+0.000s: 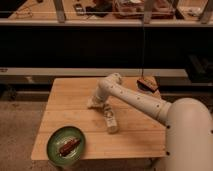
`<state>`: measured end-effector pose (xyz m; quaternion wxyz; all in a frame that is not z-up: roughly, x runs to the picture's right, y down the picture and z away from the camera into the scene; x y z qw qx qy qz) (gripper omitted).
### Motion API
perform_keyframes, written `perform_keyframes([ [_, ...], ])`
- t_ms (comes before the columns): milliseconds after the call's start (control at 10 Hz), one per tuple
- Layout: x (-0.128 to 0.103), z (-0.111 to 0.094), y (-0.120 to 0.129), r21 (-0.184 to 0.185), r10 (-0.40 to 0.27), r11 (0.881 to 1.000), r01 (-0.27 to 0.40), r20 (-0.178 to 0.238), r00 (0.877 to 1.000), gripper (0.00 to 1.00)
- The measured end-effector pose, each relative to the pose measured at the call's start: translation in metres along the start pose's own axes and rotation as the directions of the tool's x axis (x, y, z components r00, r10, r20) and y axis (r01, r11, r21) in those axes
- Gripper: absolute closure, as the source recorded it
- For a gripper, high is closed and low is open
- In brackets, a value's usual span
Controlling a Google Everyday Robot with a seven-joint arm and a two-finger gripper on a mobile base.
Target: Wipe the white sponge on the table
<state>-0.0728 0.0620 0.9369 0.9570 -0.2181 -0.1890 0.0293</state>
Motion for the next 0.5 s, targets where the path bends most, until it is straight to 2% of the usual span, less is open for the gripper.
perform_keyframes([
  [300,-0.035,0.015,-0.027,0.017,-0.001,1.000,0.001,-0.003,1.000,0.82],
  [500,-0.078,0.025,-0.032,0.013,-0.028,1.000,0.028,0.024,0.999,0.82],
])
